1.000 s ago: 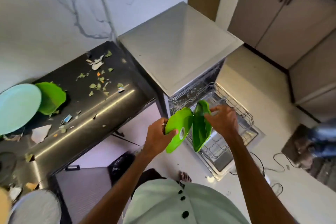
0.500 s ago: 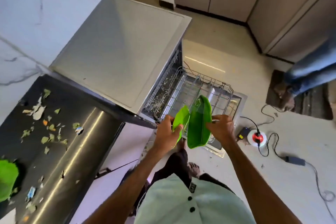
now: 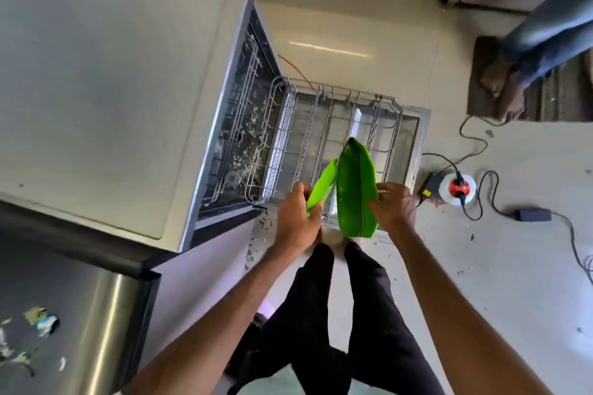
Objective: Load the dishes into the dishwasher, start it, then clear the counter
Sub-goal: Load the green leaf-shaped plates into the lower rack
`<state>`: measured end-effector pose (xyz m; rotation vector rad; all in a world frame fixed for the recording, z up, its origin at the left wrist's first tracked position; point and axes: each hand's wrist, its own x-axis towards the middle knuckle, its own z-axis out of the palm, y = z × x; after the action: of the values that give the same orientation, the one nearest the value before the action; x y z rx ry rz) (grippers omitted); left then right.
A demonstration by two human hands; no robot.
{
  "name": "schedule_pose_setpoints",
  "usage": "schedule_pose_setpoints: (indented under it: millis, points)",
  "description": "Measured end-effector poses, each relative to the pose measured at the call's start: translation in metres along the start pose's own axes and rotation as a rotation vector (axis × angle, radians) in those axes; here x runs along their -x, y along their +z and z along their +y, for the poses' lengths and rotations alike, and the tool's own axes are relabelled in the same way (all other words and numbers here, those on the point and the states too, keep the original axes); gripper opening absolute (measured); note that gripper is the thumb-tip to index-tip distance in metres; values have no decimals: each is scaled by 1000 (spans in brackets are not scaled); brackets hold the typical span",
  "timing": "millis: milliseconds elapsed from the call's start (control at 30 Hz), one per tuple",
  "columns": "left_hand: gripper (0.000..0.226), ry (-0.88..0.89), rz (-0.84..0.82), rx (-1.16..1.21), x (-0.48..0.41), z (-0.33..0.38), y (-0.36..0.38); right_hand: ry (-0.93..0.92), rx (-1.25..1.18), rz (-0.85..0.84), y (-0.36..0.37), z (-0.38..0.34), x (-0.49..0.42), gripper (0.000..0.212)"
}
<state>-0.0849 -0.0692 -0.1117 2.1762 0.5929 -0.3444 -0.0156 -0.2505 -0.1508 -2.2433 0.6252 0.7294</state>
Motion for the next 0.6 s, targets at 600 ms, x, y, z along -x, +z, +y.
schedule_pose_setpoints:
  millis: [600]
  points:
    - [23, -152, 416, 158, -173, -73, 133, -217, 388, -12, 69, 26, -260, 32]
